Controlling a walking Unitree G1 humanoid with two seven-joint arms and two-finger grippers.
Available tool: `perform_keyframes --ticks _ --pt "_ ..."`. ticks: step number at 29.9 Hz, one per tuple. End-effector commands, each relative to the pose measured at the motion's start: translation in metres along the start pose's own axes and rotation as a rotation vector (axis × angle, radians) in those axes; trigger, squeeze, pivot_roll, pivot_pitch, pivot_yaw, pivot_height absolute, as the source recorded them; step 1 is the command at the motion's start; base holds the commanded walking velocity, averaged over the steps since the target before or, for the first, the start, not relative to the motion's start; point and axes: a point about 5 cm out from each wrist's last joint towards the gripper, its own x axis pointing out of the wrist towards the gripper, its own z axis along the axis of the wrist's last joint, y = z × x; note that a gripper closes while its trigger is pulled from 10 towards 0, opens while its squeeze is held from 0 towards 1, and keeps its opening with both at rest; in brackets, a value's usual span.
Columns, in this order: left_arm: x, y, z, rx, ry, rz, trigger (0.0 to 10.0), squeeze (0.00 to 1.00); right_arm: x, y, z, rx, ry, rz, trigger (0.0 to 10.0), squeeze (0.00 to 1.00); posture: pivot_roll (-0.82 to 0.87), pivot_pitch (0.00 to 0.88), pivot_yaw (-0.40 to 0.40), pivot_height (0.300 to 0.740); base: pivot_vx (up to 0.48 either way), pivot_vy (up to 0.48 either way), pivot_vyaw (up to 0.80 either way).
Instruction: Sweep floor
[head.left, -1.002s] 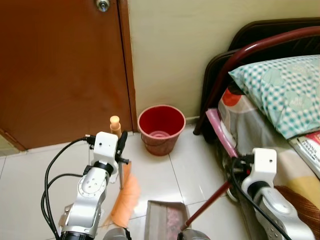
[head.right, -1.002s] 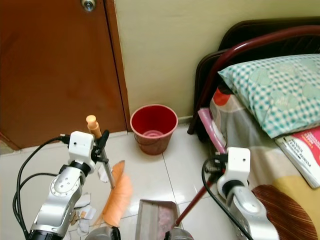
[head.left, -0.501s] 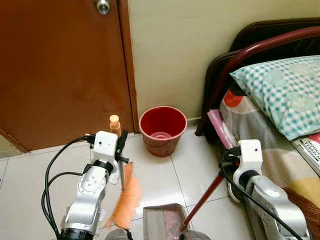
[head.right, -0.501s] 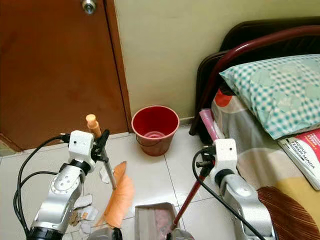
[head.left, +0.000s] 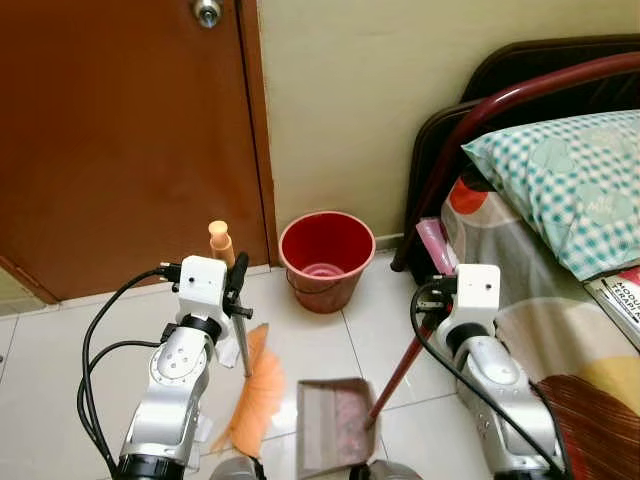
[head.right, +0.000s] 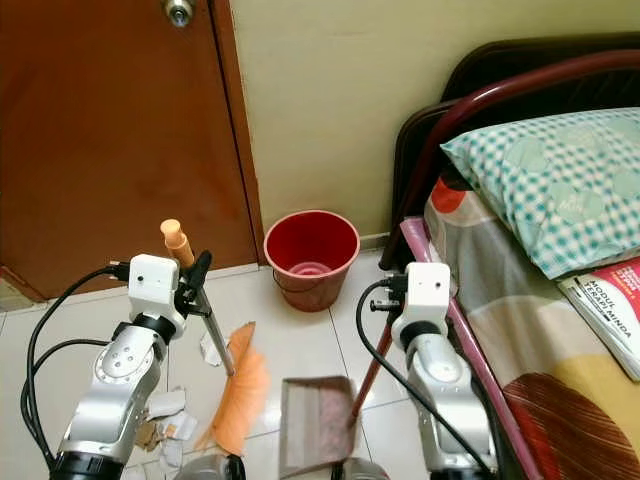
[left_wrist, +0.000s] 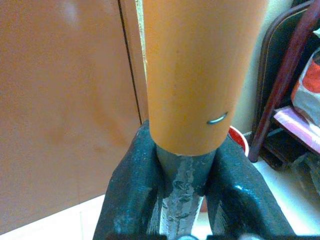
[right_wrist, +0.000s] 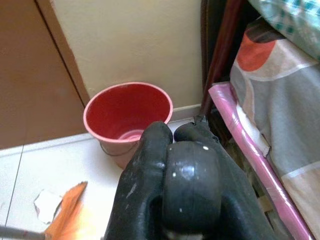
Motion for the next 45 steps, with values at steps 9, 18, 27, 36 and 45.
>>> perform_keyframes --ticks 9,18,27,36,45 --pt "0.012 -0.008 0.041 0.059 -0.169 -0.032 10.0 0.00 0.018 -0.015 0.003 -0.087 -0.032 -0.093 10.0 0.00 -0.02 0.061 0.003 0.740 0.000 0.000 0.06" --pt "0.021 -0.012 0.081 0.054 -0.303 -0.040 10.0 0.00 0.023 -0.012 -0.002 -0.085 -0.025 -0.093 10.0 0.00 -0.02 0.065 0.008 0.740 0.000 0.000 0.00" --pt "0.031 0.001 0.109 0.105 -0.400 0.001 10.0 0.00 0.024 -0.014 -0.001 -0.083 -0.037 -0.089 10.0 0.00 -0.03 0.080 0.008 0.740 0.000 0.000 0.00" --pt "0.038 0.035 0.106 0.144 -0.380 0.107 10.0 0.00 0.025 -0.014 -0.003 -0.064 -0.025 -0.071 10.0 0.00 -0.03 0.082 0.003 0.740 0.000 0.000 0.00" --pt "0.050 0.051 0.073 0.155 -0.234 0.134 10.0 0.00 0.026 -0.005 0.002 -0.084 -0.074 -0.023 10.0 0.00 -0.04 0.085 0.000 0.740 0.000 0.000 0.00"
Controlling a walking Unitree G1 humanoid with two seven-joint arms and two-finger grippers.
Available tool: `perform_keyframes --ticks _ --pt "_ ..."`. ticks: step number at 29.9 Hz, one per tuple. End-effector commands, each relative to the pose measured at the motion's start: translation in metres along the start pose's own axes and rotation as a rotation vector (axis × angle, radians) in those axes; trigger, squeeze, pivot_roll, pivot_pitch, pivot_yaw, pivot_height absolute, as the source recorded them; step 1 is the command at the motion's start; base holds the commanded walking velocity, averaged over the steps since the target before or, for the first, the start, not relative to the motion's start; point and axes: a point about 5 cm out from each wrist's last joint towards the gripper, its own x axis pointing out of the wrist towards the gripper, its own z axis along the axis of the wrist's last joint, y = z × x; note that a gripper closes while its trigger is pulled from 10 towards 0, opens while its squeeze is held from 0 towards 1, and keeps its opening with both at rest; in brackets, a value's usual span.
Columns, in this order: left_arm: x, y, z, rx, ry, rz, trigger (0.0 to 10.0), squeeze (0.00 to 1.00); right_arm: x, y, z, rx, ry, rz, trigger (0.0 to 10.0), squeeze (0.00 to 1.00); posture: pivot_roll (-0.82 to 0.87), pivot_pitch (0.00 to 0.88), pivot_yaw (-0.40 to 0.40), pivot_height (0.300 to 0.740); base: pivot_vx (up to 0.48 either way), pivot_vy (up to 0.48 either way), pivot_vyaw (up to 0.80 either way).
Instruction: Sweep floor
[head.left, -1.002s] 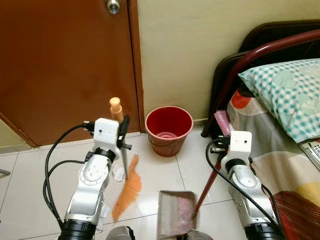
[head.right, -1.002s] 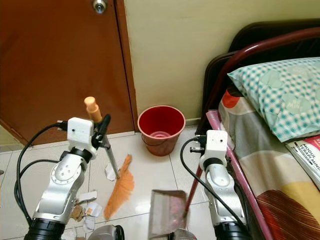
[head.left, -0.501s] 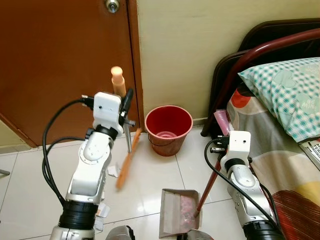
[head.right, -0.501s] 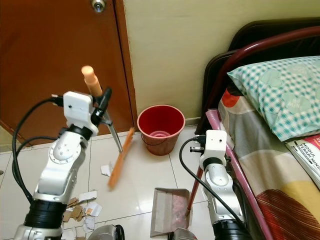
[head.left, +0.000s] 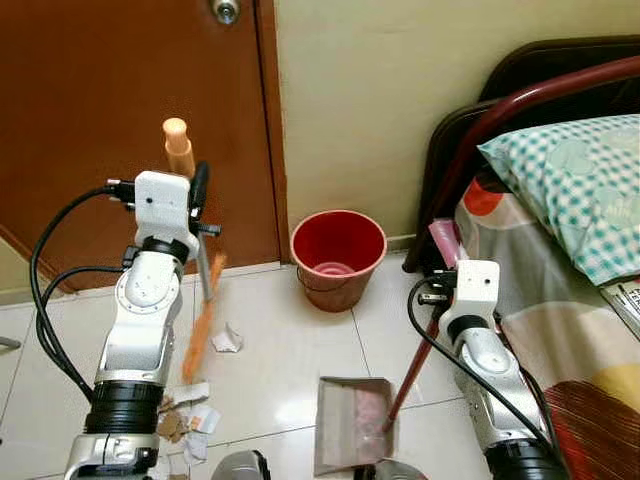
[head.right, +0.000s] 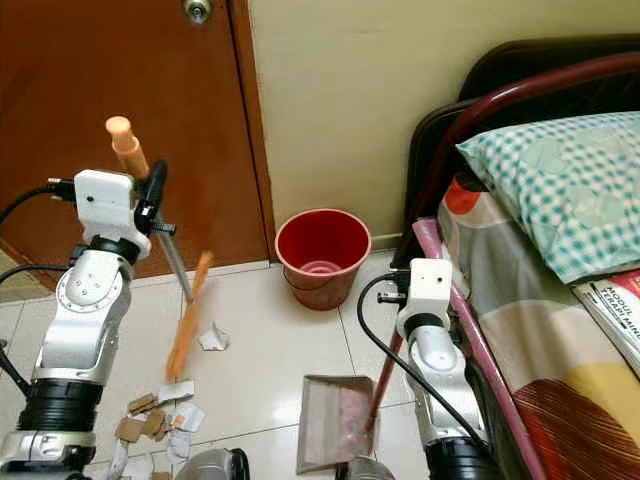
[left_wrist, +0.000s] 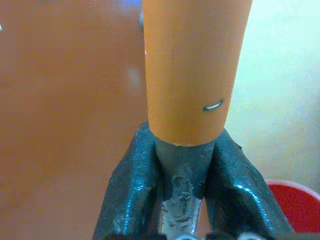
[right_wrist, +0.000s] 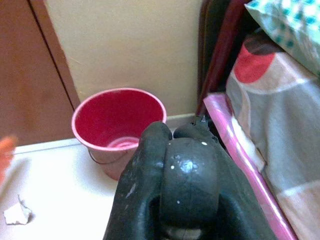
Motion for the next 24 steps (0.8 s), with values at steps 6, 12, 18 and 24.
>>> perform_keyframes --ticks 6,12,18,24 --pt "0.023 -0.007 0.001 0.010 0.009 -0.062 10.0 0.00 0.007 0.002 0.016 -0.059 -0.088 0.025 10.0 0.00 -0.05 0.083 0.000 0.740 0.000 0.000 0.00" --pt "0.034 -0.022 -0.010 0.041 0.085 -0.162 10.0 0.00 0.008 -0.001 0.010 -0.019 -0.040 0.034 10.0 0.00 -0.06 0.078 0.002 0.740 0.000 0.000 0.00" --pt "0.027 -0.049 -0.023 0.030 0.143 -0.340 10.0 0.00 0.008 -0.019 0.006 -0.004 -0.033 -0.101 10.0 0.00 -0.06 0.080 0.004 0.740 0.000 0.000 0.00" --pt "0.013 -0.072 -0.024 -0.051 0.128 -0.485 10.0 0.00 0.011 -0.030 0.003 0.030 -0.006 -0.202 10.0 0.00 -0.05 0.085 0.003 0.740 0.000 0.000 0.00"
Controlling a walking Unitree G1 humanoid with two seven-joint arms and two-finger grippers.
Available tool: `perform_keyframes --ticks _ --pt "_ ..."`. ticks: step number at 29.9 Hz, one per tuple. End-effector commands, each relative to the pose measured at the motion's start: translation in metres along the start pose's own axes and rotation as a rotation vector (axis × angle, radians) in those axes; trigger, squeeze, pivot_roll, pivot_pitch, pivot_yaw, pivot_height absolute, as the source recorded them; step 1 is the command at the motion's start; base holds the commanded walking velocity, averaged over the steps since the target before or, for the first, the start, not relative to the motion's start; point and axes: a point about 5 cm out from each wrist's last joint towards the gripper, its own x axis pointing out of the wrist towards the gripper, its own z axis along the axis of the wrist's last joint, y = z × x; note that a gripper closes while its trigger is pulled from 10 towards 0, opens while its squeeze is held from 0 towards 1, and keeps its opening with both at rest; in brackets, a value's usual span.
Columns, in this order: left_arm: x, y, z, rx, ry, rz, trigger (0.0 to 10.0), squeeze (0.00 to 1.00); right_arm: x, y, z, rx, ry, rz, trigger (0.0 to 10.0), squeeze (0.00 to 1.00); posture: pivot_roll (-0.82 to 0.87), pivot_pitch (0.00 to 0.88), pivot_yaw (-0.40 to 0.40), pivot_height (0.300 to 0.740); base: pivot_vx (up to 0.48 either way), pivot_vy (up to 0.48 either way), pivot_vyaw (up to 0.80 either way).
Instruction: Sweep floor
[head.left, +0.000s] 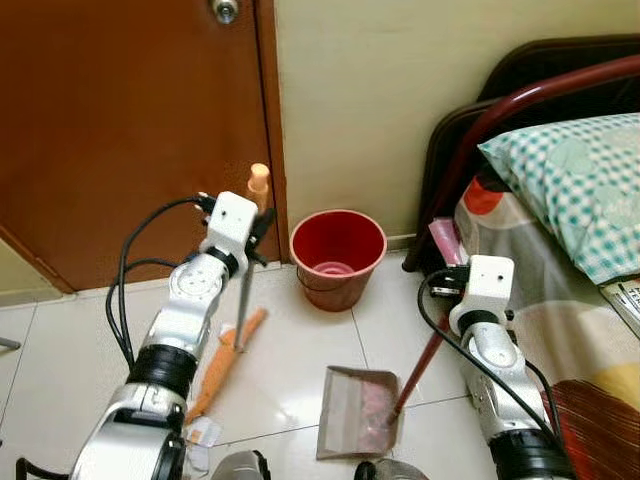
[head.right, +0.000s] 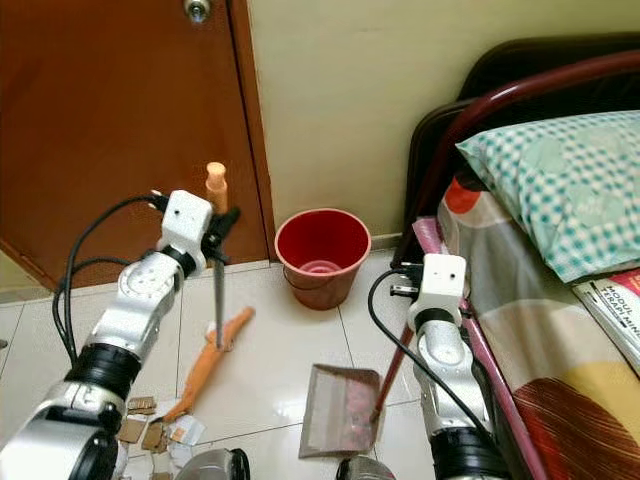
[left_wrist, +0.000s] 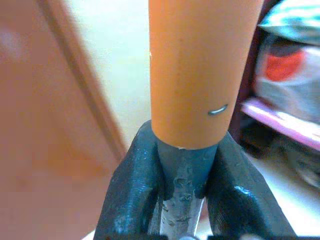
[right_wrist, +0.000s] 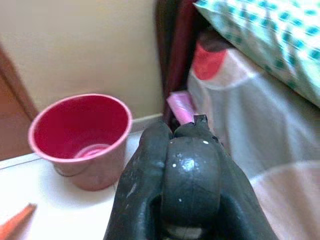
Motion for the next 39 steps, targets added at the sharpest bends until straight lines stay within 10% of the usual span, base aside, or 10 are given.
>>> perform_keyframes --ticks 1,5,23,34,39 --pt "0.002 0.000 0.009 -0.004 -0.040 -0.014 10.0 0.00 0.002 -0.002 0.004 0.009 -0.011 -0.019 10.0 0.00 -0.05 0.085 0.003 0.740 0.000 0.000 0.00" --pt "-0.003 -0.034 0.012 -0.112 -0.071 -0.172 10.0 0.00 0.008 0.004 0.006 -0.015 -0.007 -0.022 10.0 0.00 -0.03 0.091 -0.002 0.740 0.000 0.000 0.00" --pt "-0.010 -0.074 0.056 -0.444 -0.186 -0.330 10.0 0.00 0.018 0.001 0.007 -0.097 0.017 -0.054 10.0 0.00 -0.03 0.092 -0.007 0.740 0.000 0.000 0.00" --pt "-0.008 -0.010 0.107 -0.388 -0.390 -0.067 10.0 0.00 0.020 -0.003 0.000 -0.114 0.062 -0.033 10.0 0.00 -0.03 0.101 -0.011 0.740 0.000 0.000 0.00" --pt "-0.016 0.025 0.098 -0.328 -0.366 0.059 10.0 0.00 0.019 -0.001 -0.003 -0.118 0.071 -0.018 10.0 0.00 -0.03 0.101 -0.011 0.740 0.000 0.000 0.00"
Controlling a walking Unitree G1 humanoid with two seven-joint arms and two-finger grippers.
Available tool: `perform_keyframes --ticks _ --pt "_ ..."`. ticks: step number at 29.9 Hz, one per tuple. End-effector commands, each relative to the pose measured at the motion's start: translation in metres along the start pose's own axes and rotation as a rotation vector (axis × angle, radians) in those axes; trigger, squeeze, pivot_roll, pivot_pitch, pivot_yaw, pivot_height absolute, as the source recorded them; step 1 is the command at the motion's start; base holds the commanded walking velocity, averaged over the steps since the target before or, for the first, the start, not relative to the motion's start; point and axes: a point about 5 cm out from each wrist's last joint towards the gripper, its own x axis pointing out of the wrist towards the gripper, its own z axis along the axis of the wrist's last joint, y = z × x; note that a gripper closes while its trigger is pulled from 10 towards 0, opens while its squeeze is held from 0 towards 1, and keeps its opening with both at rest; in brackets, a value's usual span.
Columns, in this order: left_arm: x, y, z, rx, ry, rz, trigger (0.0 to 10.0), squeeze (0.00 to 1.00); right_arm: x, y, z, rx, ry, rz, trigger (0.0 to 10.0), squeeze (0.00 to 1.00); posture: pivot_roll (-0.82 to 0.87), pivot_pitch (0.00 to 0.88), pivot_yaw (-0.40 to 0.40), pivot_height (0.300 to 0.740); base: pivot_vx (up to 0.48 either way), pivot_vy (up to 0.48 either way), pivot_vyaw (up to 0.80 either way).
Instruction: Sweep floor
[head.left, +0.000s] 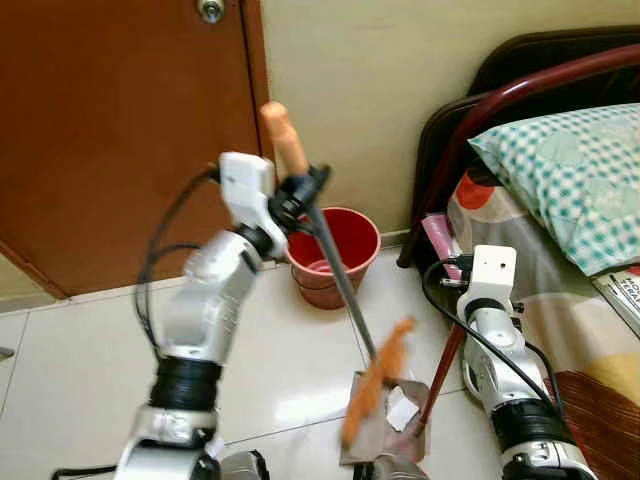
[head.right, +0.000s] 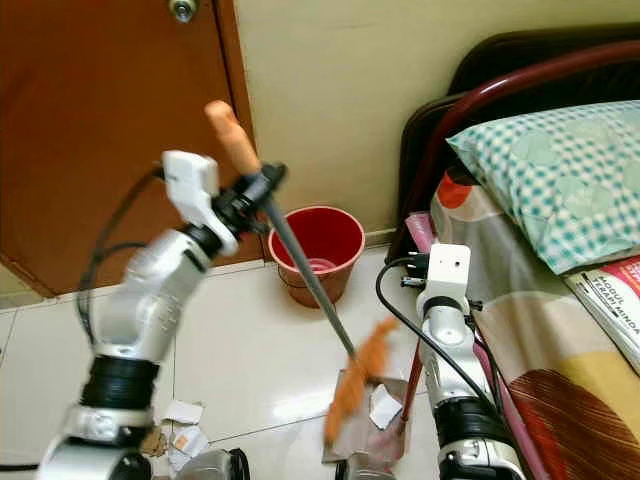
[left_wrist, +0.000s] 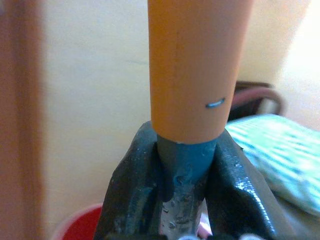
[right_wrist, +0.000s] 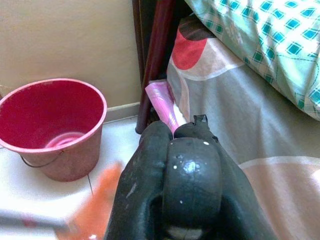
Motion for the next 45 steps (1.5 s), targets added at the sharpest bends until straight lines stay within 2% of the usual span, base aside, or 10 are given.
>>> perform_keyframes --ticks 1,5,6,10,13,15,21,32,37,45 --pt "-0.004 0.015 0.011 0.068 -0.043 0.047 10.0 0.00 0.000 0.000 -0.006 -0.021 0.029 0.007 10.0 0.00 -0.03 0.101 -0.011 0.740 0.000 0.000 0.00" --pt "-0.014 0.028 0.002 0.117 -0.003 0.093 10.0 0.00 0.000 0.000 -0.007 -0.018 0.029 0.020 10.0 0.00 -0.03 0.101 -0.011 0.740 0.000 0.000 0.00" --pt "-0.022 0.032 -0.006 0.131 0.027 0.107 10.0 0.00 0.000 0.002 -0.006 -0.019 0.021 0.043 10.0 0.00 -0.03 0.104 -0.013 0.740 0.000 0.000 0.00" --pt "-0.038 0.033 -0.029 0.160 0.095 0.126 10.0 0.00 -0.003 0.011 0.002 -0.010 -0.042 0.101 10.0 0.00 -0.03 0.106 -0.015 0.740 0.000 0.000 0.00" --pt "-0.041 0.031 -0.033 0.154 0.102 0.129 10.0 0.00 -0.004 0.013 0.004 -0.002 -0.058 0.111 10.0 0.00 -0.03 0.105 -0.014 0.740 0.000 0.000 0.00" --pt "-0.046 0.018 -0.043 0.106 0.123 0.115 10.0 0.00 -0.007 0.019 0.007 0.013 -0.087 0.134 10.0 0.00 -0.03 0.105 -0.016 0.740 0.000 0.000 0.21" --pt "-0.051 0.009 -0.053 0.106 0.137 0.099 10.0 0.00 -0.008 0.019 0.005 0.016 -0.093 0.137 10.0 0.00 -0.03 0.106 -0.017 0.740 0.000 0.000 0.42" --pt "-0.061 0.007 -0.064 0.088 0.171 0.125 10.0 0.00 -0.011 0.016 0.005 0.048 -0.114 0.130 10.0 0.00 -0.03 0.096 -0.022 0.740 0.000 0.000 0.49" --pt "-0.065 0.007 -0.069 0.078 0.181 0.149 10.0 0.00 -0.012 0.011 -0.001 0.074 -0.093 0.106 10.0 0.00 -0.03 0.097 -0.037 0.740 0.000 -0.260 0.27" --pt "-0.071 0.007 -0.076 0.068 0.206 0.163 10.0 0.00 -0.012 0.013 -0.003 0.090 -0.086 0.112 10.0 0.00 -0.01 0.100 -0.027 0.740 0.000 -0.309 0.00"
